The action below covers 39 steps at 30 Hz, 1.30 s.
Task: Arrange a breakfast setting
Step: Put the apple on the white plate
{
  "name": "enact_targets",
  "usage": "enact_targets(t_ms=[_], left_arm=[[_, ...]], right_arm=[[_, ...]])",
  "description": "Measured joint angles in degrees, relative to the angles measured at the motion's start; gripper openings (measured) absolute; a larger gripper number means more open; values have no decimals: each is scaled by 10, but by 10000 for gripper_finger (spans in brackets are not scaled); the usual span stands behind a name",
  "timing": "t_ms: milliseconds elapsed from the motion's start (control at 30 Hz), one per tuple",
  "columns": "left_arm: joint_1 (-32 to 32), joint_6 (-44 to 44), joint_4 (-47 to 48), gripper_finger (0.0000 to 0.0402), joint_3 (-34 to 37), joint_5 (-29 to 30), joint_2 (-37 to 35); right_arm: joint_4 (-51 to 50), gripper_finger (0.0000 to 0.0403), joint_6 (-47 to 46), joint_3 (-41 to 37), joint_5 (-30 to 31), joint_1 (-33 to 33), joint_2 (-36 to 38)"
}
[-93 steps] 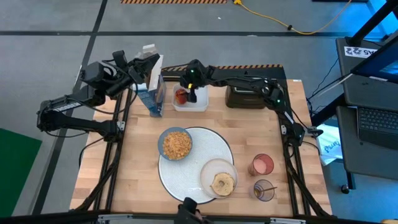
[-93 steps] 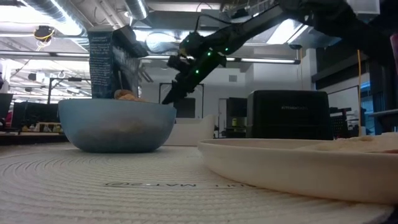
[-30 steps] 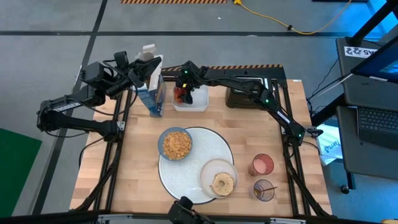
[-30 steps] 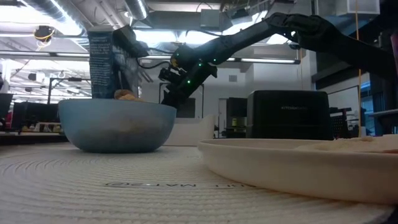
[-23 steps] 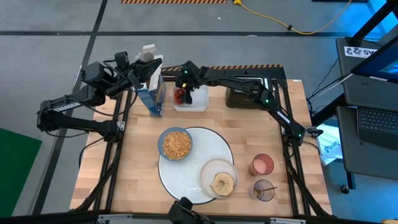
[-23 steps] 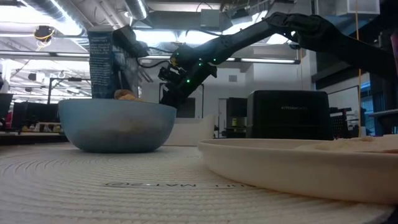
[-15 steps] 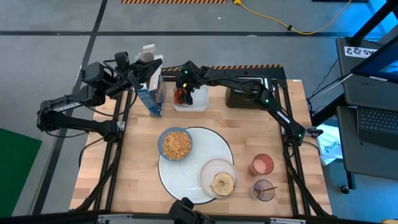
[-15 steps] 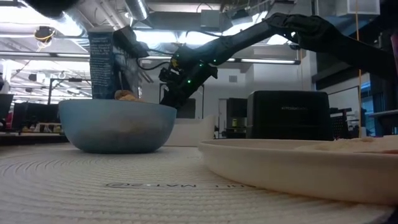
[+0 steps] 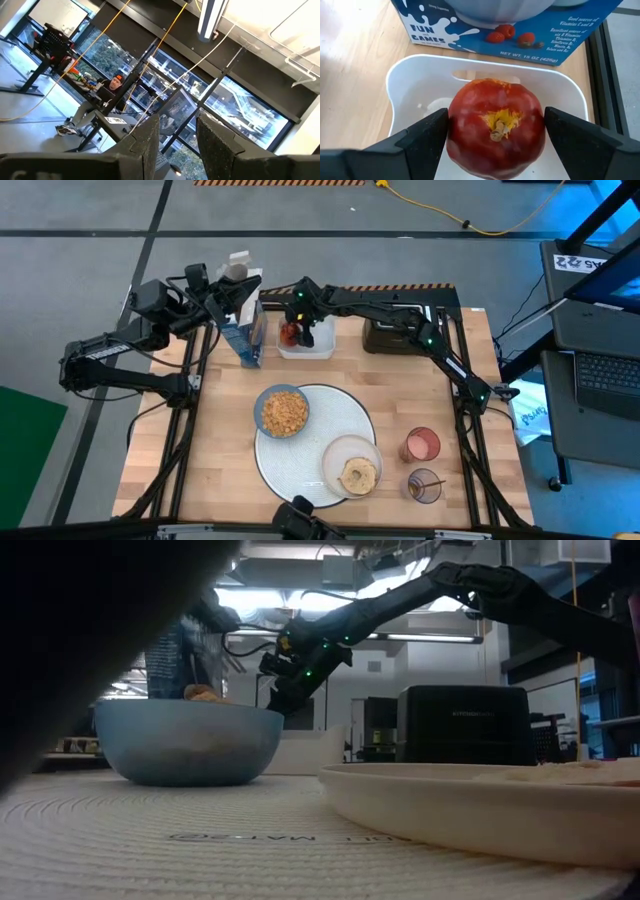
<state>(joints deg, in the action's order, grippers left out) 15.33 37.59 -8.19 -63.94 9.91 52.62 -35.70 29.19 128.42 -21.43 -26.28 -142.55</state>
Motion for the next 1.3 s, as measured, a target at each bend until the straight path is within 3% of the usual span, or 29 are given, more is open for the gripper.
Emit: enact_targets(t_ms=[267, 733, 867, 1033, 1300], left_arm=[[0, 10, 0, 119, 0, 0, 0], [0, 13, 0, 119, 0, 0, 0], [0, 13, 0, 119, 0, 0, 0], [0, 13, 0, 119, 0, 0, 0], [0, 13, 0, 119, 0, -2, 0]], right_arm=[[12, 317, 15, -15, 6, 0, 0], [30, 201, 17, -16, 6, 0, 0], [29, 186, 15, -17, 4, 0, 0], [17, 212, 12, -6, 5, 0, -1], [-18, 321, 8, 45, 24, 8, -5]])
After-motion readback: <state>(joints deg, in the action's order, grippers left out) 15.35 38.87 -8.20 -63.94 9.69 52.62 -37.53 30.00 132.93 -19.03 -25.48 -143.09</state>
